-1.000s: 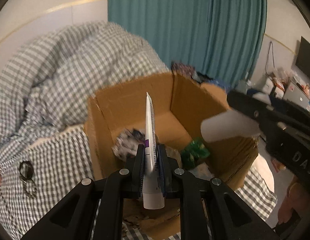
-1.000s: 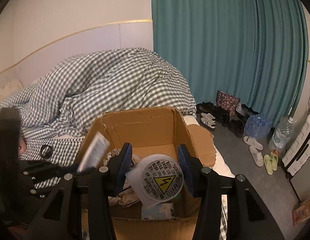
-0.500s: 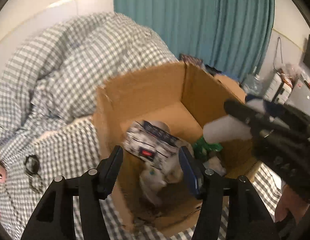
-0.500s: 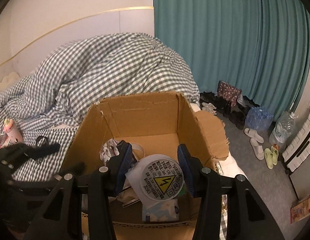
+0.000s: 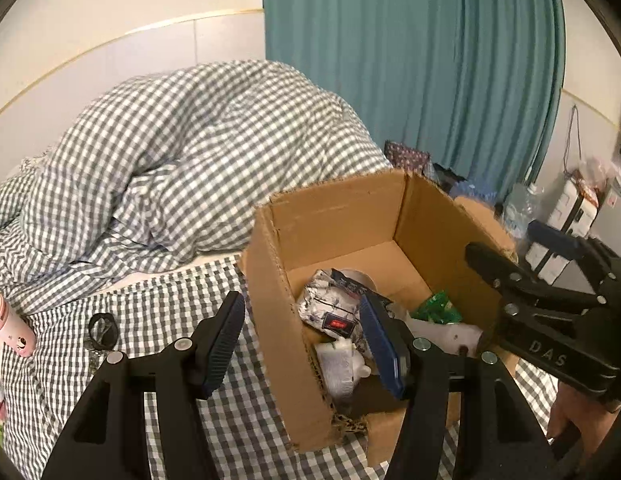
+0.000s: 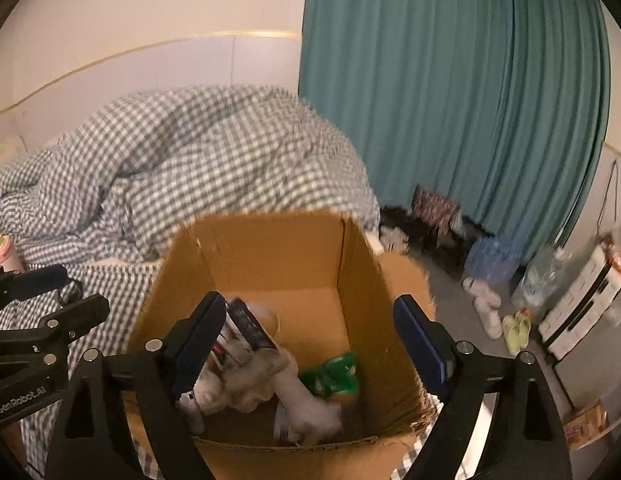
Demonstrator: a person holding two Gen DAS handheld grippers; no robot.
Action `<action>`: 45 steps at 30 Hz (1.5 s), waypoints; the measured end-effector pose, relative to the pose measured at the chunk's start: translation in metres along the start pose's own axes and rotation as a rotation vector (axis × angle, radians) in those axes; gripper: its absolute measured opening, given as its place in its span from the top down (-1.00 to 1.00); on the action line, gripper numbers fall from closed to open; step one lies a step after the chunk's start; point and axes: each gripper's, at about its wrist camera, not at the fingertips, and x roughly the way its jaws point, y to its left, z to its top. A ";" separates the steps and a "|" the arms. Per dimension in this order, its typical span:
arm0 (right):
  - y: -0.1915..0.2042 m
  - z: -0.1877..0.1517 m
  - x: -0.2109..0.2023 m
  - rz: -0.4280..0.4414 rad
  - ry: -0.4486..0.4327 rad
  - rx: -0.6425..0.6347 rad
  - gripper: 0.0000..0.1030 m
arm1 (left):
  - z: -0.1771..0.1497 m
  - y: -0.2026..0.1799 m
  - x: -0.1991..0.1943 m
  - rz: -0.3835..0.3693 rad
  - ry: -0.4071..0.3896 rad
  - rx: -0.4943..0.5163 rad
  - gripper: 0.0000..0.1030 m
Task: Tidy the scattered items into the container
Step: 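Withdraw both grippers from the box toward the black hair tie and bead bracelet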
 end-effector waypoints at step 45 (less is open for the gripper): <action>0.251 0.040 -0.105 0.314 -0.192 -0.178 -1.00 | -0.092 0.295 -0.204 0.474 -0.280 -0.350 -1.00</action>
